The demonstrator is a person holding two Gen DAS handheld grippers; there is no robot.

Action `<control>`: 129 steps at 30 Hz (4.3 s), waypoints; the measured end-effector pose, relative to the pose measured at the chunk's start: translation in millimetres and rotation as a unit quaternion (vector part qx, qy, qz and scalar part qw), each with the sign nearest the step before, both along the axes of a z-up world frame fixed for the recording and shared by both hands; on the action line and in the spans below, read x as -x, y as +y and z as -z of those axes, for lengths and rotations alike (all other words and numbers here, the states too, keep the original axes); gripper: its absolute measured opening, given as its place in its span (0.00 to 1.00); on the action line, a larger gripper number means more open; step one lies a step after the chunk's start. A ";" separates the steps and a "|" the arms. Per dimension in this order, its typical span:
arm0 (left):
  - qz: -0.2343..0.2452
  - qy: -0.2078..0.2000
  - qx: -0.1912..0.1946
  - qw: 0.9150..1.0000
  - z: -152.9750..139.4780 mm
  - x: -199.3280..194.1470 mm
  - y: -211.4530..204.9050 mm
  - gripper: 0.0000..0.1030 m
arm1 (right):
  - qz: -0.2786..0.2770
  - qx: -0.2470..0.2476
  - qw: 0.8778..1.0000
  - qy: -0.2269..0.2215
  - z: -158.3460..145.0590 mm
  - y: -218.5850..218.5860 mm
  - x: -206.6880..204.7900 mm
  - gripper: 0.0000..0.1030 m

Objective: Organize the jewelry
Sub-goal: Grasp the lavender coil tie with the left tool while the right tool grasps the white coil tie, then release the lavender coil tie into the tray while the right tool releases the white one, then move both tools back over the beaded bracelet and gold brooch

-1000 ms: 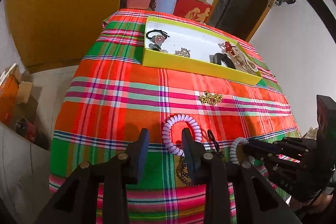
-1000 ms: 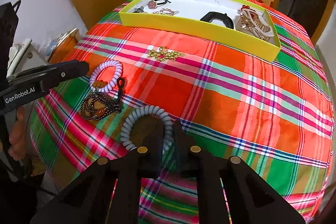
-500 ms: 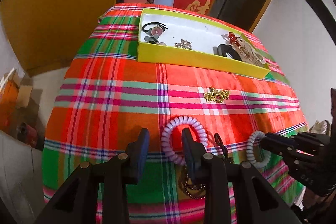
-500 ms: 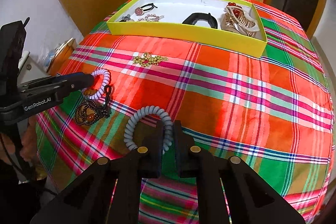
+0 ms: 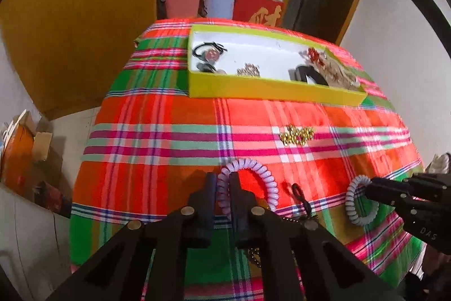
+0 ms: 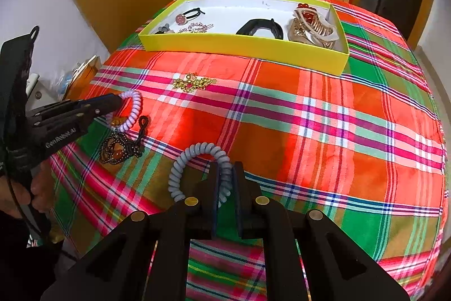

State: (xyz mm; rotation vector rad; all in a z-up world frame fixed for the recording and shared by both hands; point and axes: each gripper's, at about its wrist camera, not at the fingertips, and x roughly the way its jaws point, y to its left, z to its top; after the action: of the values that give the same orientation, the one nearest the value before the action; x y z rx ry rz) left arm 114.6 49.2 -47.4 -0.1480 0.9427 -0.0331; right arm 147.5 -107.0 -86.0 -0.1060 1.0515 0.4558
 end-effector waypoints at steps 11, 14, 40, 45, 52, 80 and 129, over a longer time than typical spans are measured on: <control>-0.015 -0.053 0.007 0.998 -45.0 16.5 11.9 0.08 | 0.006 -0.004 1.000 -0.013 -11.4 -3.9 4.7 0.09; -0.012 -0.064 0.010 0.998 -54.8 20.3 10.1 0.08 | 0.006 -0.006 1.000 -0.018 -16.0 -4.2 7.5 0.09; -0.016 -0.064 0.042 0.997 -73.3 -5.1 9.0 0.08 | 0.030 -0.025 0.997 -0.074 -62.5 -16.0 -22.7 0.09; -0.013 -0.062 0.041 0.997 -72.9 -23.1 7.1 0.09 | 0.029 -0.027 0.996 -0.082 -68.4 -11.8 -39.5 0.09; -0.008 -0.063 0.041 0.997 -71.4 -52.8 8.0 0.08 | 0.027 -0.028 0.995 -0.093 -74.0 -2.8 -68.1 0.09; -0.010 -0.025 0.028 0.999 -16.8 -158.1 25.5 0.09 | 0.031 0.007 0.998 -0.060 -27.4 36.0 -189.3 0.09; -0.008 -0.047 0.008 0.999 -61.8 -33.7 -2.7 0.27 | 0.026 -0.037 0.998 -0.050 -54.7 -7.0 -54.5 0.24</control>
State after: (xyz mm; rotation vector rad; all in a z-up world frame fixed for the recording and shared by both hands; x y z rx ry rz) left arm 148.4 46.4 14.4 -0.1680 0.8469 -0.0330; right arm 202.0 -114.0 -31.3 -0.0356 0.9359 0.4369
